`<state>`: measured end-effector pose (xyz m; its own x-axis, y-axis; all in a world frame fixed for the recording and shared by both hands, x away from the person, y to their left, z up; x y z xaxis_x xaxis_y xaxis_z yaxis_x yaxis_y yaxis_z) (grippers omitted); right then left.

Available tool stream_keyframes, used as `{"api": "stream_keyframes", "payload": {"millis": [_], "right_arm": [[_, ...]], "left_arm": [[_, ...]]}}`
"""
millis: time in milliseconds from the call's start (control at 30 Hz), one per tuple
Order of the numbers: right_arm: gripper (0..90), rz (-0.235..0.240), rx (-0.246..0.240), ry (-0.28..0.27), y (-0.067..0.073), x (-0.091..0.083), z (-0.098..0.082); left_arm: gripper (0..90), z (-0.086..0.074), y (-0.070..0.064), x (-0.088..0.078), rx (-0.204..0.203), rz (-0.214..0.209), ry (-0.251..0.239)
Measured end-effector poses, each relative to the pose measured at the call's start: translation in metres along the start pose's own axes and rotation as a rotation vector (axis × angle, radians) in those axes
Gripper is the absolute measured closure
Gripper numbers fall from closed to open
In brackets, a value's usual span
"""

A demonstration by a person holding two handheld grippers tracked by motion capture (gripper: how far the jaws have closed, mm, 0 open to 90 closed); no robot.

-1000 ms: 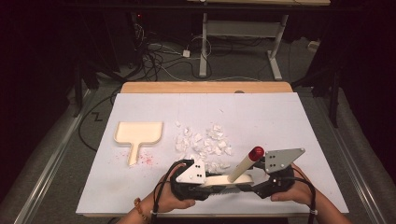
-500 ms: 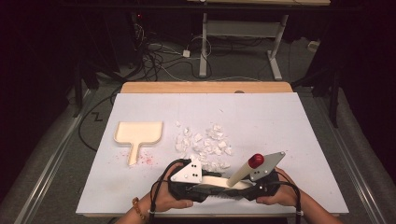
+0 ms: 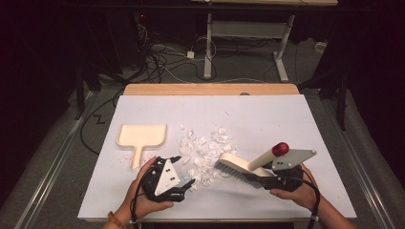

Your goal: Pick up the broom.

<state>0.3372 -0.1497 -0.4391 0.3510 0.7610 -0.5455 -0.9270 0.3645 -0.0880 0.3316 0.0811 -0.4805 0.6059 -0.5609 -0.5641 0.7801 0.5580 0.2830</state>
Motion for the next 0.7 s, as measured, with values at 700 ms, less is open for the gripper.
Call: {"api": "stream_keyframes", "payload": {"millis": [700], "right_arm": [[68.0, -0.354, 0.075, 0.021, -0.080, -0.020, -0.012]], "left_arm": [[16.5, -0.087, 0.028, -0.025, -0.228, 0.136, 0.085]]}}
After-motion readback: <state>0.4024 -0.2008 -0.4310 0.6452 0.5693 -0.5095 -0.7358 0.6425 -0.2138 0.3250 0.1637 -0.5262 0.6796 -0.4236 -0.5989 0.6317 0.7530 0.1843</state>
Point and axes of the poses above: each handheld gripper's, and its own axes: x roughly forward along the jaws, z roughly out of its top, y roughly to its left, the point moved 10 cm from there along x, roughly forward along the jaws, and after that the axes turned 2 degrees about -z, right-handed, at the moved point
